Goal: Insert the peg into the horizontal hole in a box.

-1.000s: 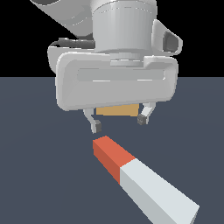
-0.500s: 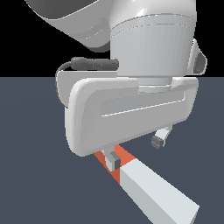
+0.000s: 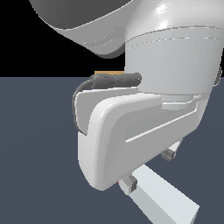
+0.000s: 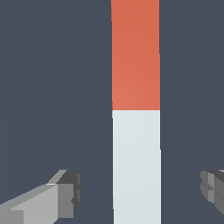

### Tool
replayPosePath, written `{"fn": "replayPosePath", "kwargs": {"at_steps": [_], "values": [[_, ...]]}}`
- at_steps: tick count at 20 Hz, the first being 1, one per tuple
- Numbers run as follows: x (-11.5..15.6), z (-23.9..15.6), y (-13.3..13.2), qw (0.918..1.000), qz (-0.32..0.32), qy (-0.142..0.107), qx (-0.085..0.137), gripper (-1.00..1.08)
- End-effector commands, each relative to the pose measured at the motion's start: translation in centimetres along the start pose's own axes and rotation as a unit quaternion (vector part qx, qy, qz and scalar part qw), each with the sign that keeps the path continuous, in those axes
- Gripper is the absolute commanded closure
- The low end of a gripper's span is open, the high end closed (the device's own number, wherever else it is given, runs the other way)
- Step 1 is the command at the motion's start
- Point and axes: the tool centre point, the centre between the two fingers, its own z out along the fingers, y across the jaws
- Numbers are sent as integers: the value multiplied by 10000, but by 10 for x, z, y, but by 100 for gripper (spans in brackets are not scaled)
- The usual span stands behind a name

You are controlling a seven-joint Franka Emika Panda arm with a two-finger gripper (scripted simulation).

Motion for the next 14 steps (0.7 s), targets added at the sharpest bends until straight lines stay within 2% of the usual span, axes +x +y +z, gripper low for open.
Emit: {"fn": "replayPosePath", "kwargs": {"at_steps": [1,7,14], "values": [[-2,1,1,10000,-42,-1,-2,-92],[-1,7,1,10000,-30,0,0,-92],[-1,41,0,10000,-43,-1,-1,-92]]}}
